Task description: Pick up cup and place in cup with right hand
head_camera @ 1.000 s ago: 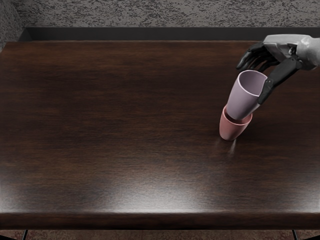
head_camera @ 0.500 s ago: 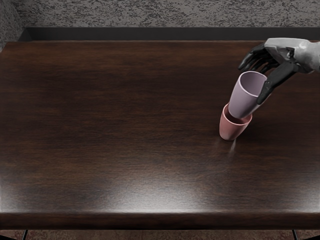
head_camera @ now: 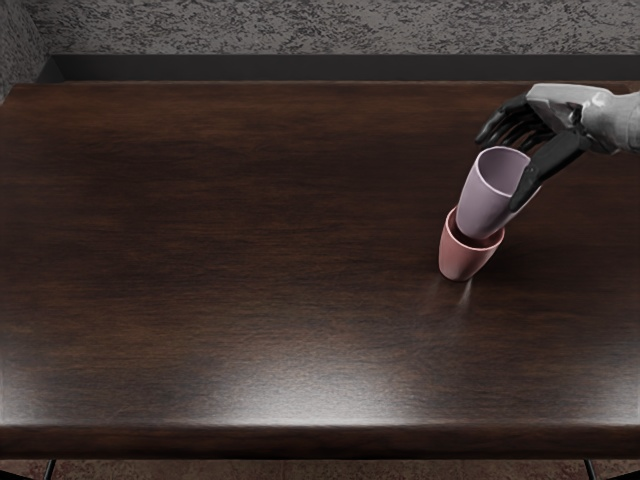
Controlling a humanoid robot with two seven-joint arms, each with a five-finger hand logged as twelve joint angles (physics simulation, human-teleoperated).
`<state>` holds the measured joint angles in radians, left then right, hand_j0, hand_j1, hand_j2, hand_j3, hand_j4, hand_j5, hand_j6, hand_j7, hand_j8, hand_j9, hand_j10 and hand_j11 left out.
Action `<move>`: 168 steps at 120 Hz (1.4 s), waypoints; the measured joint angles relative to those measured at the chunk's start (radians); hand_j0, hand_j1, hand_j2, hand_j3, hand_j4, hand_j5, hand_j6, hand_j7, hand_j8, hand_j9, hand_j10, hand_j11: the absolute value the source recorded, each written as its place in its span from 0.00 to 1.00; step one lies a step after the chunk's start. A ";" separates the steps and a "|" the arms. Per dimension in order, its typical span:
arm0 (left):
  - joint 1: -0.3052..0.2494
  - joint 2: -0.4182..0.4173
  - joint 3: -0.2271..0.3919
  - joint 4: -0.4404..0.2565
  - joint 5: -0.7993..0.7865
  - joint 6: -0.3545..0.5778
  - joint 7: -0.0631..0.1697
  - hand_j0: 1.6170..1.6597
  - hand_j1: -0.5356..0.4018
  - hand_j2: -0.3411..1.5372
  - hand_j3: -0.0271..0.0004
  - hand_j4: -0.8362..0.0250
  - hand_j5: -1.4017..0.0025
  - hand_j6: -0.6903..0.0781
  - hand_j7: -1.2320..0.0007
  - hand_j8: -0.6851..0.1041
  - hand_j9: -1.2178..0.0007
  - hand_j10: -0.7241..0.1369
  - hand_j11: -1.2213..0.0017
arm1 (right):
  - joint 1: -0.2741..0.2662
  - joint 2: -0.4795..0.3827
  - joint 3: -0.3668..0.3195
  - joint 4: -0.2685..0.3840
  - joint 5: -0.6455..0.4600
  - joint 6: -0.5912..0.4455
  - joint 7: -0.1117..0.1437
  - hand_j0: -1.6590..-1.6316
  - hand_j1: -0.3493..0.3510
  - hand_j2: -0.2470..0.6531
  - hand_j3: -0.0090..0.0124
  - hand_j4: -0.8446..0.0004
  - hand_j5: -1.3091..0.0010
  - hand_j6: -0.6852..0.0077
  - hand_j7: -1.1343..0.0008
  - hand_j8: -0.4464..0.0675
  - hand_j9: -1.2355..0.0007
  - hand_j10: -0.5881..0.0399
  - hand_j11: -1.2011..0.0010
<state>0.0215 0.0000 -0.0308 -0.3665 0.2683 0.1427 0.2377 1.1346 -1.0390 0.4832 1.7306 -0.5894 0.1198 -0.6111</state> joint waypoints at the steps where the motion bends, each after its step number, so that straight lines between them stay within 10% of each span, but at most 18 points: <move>1: 0.000 0.000 0.000 0.000 0.000 0.000 0.000 0.96 0.94 0.18 0.98 0.97 1.00 0.90 1.00 0.87 1.00 0.84 1.00 | 0.000 0.000 0.000 0.000 0.000 -0.001 0.000 0.04 0.74 0.88 0.42 0.32 0.40 0.34 0.32 0.18 0.37 0.29 0.35; 76: 0.000 0.000 0.000 0.000 0.000 0.000 0.000 0.96 0.94 0.18 0.98 0.97 1.00 0.90 1.00 0.87 1.00 0.84 1.00 | -0.025 0.042 -0.003 -0.028 -0.005 -0.010 0.000 0.03 0.73 0.85 0.45 0.33 0.42 0.34 0.34 0.17 0.39 0.28 0.37; 115: 0.000 0.000 0.000 0.000 0.000 0.000 0.000 0.96 0.94 0.18 0.98 0.97 1.00 0.90 1.00 0.87 1.00 0.84 1.00 | -0.034 0.058 -0.002 -0.049 -0.007 -0.011 0.000 0.04 0.54 0.38 0.42 0.58 0.64 0.51 0.59 0.28 0.62 0.43 0.61; 168: 0.000 0.000 0.000 0.000 0.000 0.000 0.000 0.96 0.94 0.18 0.98 0.97 1.00 0.90 1.00 0.87 1.00 0.84 1.00 | -0.034 0.072 0.000 -0.052 -0.007 -0.011 0.000 0.04 0.38 0.25 0.42 0.73 0.77 0.66 0.74 0.43 0.76 0.58 0.75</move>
<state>0.0215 0.0000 -0.0308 -0.3665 0.2682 0.1427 0.2377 1.1005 -0.9673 0.4832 1.6784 -0.5962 0.1091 -0.6109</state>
